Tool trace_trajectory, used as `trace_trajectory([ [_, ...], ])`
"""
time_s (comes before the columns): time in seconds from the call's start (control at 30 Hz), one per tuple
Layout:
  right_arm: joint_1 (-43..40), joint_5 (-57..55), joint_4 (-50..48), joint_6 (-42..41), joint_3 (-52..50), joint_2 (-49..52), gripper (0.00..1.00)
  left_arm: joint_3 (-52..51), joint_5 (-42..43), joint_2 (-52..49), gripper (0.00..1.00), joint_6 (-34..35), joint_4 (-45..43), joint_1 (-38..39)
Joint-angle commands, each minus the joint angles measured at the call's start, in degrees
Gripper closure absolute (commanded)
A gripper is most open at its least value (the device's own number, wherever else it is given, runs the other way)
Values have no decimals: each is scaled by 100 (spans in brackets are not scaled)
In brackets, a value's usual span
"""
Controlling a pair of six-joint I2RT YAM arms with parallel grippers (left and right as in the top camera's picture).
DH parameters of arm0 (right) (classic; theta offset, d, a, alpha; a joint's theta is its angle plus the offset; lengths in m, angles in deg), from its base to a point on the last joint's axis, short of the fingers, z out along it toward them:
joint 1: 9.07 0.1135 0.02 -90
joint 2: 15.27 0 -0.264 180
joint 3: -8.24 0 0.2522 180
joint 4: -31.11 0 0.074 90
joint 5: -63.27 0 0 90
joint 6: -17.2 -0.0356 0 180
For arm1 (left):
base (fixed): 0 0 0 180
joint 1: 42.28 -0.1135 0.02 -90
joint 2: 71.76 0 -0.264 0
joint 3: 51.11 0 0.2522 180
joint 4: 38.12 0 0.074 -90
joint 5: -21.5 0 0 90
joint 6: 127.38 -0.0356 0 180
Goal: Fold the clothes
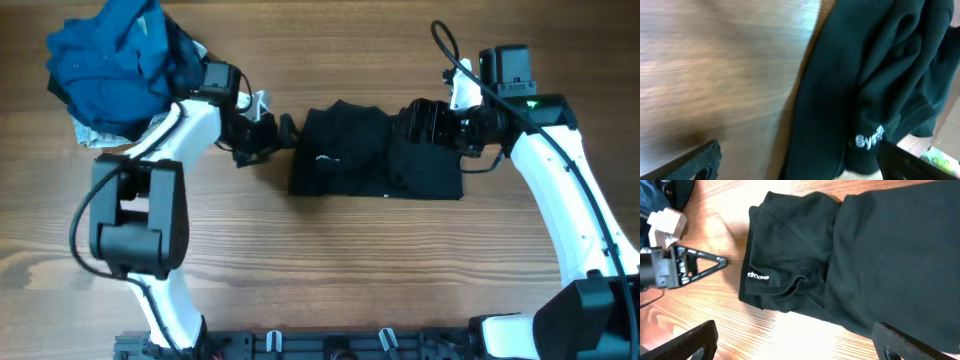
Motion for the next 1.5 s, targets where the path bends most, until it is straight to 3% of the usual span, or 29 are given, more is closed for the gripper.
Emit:
trace_trajectory([
  [0.0, 2, -101, 68, 87, 76, -46, 0, -44, 472, -398, 0, 79, -330, 197],
  [0.17, 2, -101, 136, 96, 76, -46, 1, -44, 920, -798, 0, 289, -822, 498],
  [0.57, 2, -101, 192, 94, 76, -46, 0, -44, 855, -1040, 2, 802, -1360, 1519],
  [0.67, 2, -101, 195, 94, 76, -46, 0, -44, 741, -1040, 27, 949, -1401, 1539],
  [0.77, 2, -103, 221, 96, 76, -46, 0, -44, 634, -1040, 45, 1102, -1462, 1534],
  [0.83, 2, -103, 236, 98, 76, -46, 1, -44, 525, -1040, 49, 1226, -1504, 1534],
  [0.93, 2, -107, 238, 114, 76, -46, 0, -44, 527, -1040, 44, 1224, -1596, 1539],
  [0.97, 2, -122, 238, 114, 76, -46, 0, -44, 527, -1040, 51, 1222, -1613, 1539],
  [1.07, 2, -125, 240, 120, 76, -46, 1, -44, 525, -1040, 96, 1222, -1602, 1530],
  [1.27, 2, -372, 310, 140, 76, -46, 1, -24, 522, -1032, 96, 896, -1154, 1300],
  [1.47, 2, -452, 310, 170, 76, -46, 1, -20, 385, -861, 96, 496, -286, 337],
])
